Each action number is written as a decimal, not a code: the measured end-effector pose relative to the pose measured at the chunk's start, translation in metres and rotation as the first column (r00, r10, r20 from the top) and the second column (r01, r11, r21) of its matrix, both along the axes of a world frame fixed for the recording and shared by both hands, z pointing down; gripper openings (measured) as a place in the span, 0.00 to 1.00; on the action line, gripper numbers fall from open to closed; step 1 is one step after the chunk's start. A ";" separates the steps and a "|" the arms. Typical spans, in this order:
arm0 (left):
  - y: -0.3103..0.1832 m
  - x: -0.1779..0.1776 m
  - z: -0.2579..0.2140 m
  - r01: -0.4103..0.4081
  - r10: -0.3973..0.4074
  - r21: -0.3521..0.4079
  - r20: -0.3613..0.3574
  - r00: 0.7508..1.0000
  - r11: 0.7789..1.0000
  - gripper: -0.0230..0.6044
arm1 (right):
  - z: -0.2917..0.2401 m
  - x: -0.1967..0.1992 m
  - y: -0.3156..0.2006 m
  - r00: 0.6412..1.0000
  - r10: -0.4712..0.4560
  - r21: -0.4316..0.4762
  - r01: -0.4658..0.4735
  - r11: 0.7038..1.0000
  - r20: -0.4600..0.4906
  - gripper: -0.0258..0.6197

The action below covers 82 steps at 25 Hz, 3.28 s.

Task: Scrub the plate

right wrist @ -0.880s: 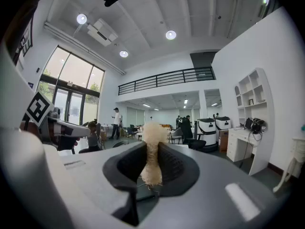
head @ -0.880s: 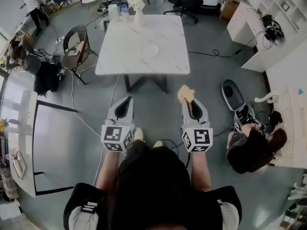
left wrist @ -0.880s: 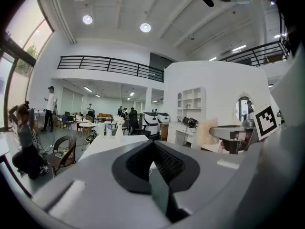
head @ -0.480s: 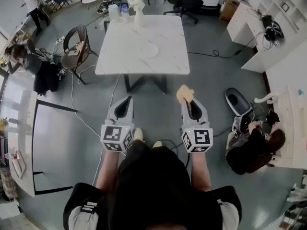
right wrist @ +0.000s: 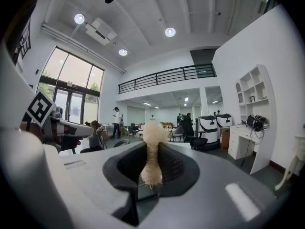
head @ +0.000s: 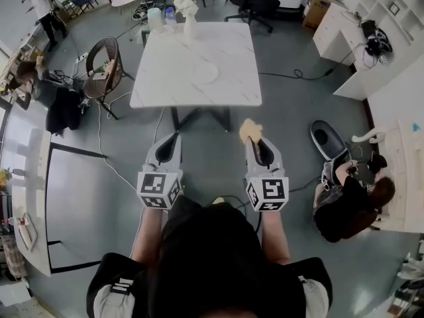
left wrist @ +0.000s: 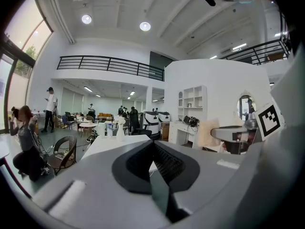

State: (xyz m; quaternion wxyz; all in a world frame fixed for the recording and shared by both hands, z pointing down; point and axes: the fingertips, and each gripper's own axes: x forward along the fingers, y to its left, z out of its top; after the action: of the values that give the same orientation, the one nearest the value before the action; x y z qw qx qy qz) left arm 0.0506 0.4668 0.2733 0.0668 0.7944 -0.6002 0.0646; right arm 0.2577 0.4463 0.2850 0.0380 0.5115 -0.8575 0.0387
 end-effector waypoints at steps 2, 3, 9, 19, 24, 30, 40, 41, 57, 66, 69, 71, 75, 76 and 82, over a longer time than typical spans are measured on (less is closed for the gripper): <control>-0.011 -0.005 -0.001 0.001 -0.001 0.006 0.000 1.000 1.000 0.04 | 0.001 -0.003 -0.008 1.000 0.003 -0.003 -0.003 1.000 -0.003 0.15; -0.017 -0.008 -0.002 -0.001 0.001 0.008 -0.002 1.000 1.000 0.04 | 0.002 -0.006 -0.013 1.000 0.004 -0.005 -0.004 1.000 -0.004 0.15; -0.067 -0.044 0.007 -0.028 0.028 -0.009 -0.013 1.000 1.000 0.04 | 0.003 -0.034 -0.051 0.999 0.042 -0.003 -0.042 0.999 -0.004 0.15; -0.182 -0.113 0.013 -0.168 0.167 -0.044 -0.041 0.985 0.985 0.04 | -0.009 -0.125 -0.146 0.991 0.126 -0.013 -0.127 0.992 -0.045 0.15; -0.224 -0.143 0.015 -0.240 0.236 -0.052 -0.069 0.969 0.969 0.04 | -0.010 -0.160 -0.178 0.981 0.183 -0.035 -0.185 0.982 -0.067 0.15; -0.268 -0.175 0.024 -0.329 0.324 -0.056 -0.083 0.942 0.943 0.04 | -0.005 -0.191 -0.205 0.959 0.274 -0.048 -0.278 0.959 -0.077 0.15; -0.316 -0.201 0.026 -0.446 0.440 -0.050 -0.090 0.893 0.894 0.04 | -0.008 -0.216 -0.233 0.913 0.398 -0.043 -0.403 0.914 -0.087 0.15; -0.319 -0.201 0.027 -0.450 0.445 -0.051 -0.093 0.891 0.891 0.04 | -0.009 -0.216 -0.235 0.911 0.403 -0.041 -0.407 0.912 -0.089 0.15; -0.385 -0.158 0.051 -0.410 0.401 -0.112 -0.100 0.911 0.905 0.04 | 0.014 -0.179 -0.313 0.936 0.341 -0.088 -0.348 0.934 -0.083 0.15; -0.437 -0.138 0.089 -0.356 0.339 -0.199 -0.116 0.934 0.913 0.04 | 0.057 -0.169 -0.381 0.965 0.249 -0.193 -0.260 0.946 -0.078 0.15; -0.448 -0.132 0.106 -0.343 0.323 -0.237 -0.121 0.939 0.909 0.04 | 0.073 -0.165 -0.397 0.971 0.227 -0.229 -0.240 0.943 -0.081 0.15; -0.456 -0.128 0.117 -0.335 0.314 -0.256 -0.121 0.942 0.907 0.04 | 0.086 -0.162 -0.407 0.973 0.214 -0.254 -0.228 0.940 -0.082 0.15; -0.469 -0.122 0.142 -0.328 0.302 -0.307 -0.130 0.944 0.893 0.04 | 0.110 -0.159 -0.424 0.979 0.188 -0.302 -0.204 0.931 -0.082 0.15; -0.471 -0.121 0.148 -0.328 0.300 -0.319 -0.135 0.944 0.889 0.04 | 0.116 -0.159 -0.428 0.981 0.180 -0.313 -0.196 0.929 -0.079 0.15; -0.482 -0.114 0.191 -0.316 0.283 -0.392 -0.140 0.949 0.864 0.04 | 0.156 -0.157 -0.447 0.987 0.144 -0.384 -0.161 0.909 -0.073 0.15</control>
State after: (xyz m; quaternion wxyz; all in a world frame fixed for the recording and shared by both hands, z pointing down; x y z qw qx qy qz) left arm -0.0639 -0.0153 0.4646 0.2443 0.8480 -0.4395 0.1676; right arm 0.1005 -0.0008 0.4413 0.1539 0.5601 -0.7891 0.1997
